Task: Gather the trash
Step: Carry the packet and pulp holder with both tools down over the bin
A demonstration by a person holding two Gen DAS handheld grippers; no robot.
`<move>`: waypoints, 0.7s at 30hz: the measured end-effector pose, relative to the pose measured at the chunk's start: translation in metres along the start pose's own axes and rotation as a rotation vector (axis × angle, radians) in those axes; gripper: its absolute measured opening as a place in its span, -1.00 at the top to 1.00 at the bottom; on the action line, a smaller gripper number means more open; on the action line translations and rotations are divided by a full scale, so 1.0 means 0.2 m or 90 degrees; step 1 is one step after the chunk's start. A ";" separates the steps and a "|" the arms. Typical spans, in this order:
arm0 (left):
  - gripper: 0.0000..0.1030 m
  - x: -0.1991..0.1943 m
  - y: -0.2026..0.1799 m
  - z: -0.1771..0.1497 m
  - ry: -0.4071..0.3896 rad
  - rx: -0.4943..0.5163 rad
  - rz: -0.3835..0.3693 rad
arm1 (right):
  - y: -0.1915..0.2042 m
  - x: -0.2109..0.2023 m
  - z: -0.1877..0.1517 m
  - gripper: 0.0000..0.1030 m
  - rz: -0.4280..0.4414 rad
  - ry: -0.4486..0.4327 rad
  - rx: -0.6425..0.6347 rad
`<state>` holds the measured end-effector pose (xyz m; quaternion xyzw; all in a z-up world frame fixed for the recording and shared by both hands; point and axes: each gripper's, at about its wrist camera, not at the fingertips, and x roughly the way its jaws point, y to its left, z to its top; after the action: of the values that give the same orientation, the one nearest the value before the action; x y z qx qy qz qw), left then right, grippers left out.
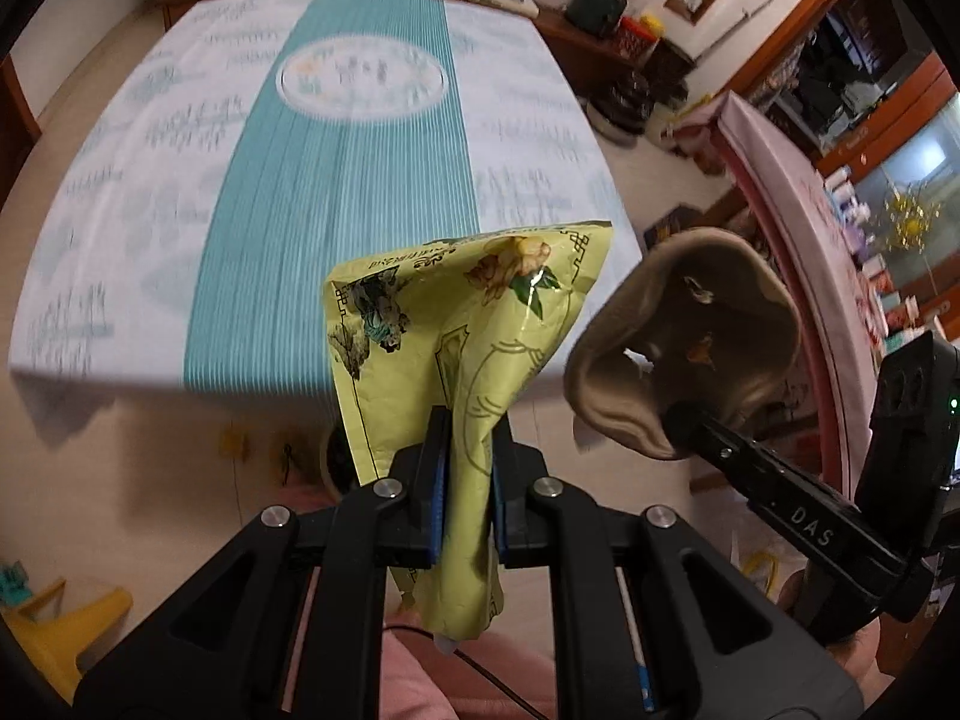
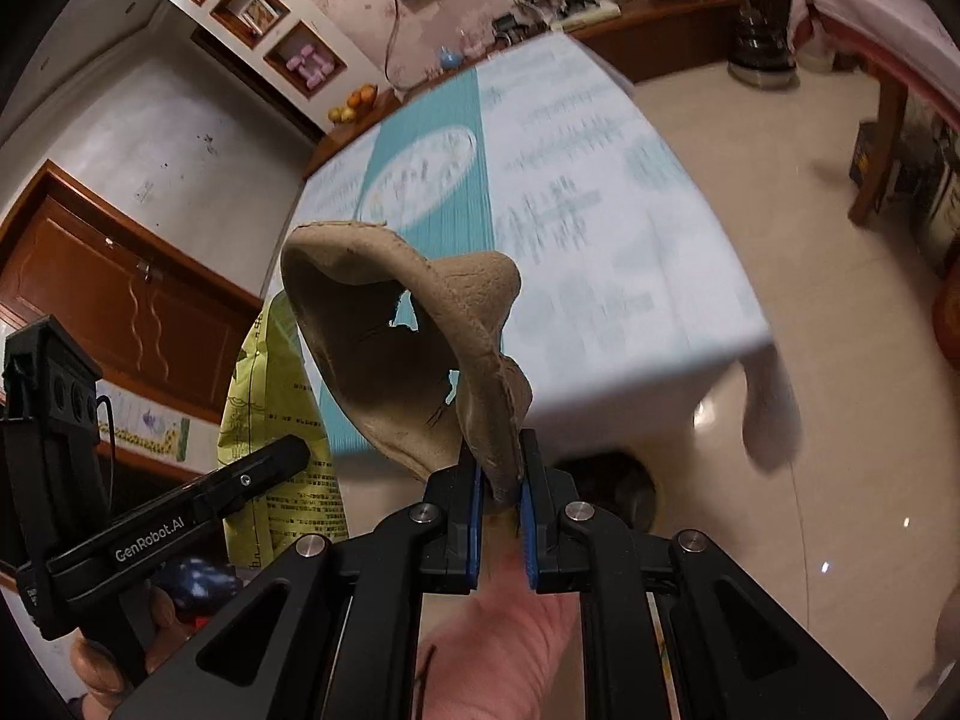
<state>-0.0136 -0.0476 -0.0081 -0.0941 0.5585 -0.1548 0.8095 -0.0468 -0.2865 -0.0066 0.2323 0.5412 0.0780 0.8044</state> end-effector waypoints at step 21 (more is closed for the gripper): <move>0.82 0.92 0.45 -0.82 0.299 -0.180 0.020 | -0.56 0.82 -0.91 0.80 -0.115 0.242 0.139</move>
<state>-0.0936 -0.0258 -0.2561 -0.1591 0.7481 -0.0805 0.6391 -0.1599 -0.2707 -0.2513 0.2495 0.7068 -0.0112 0.6619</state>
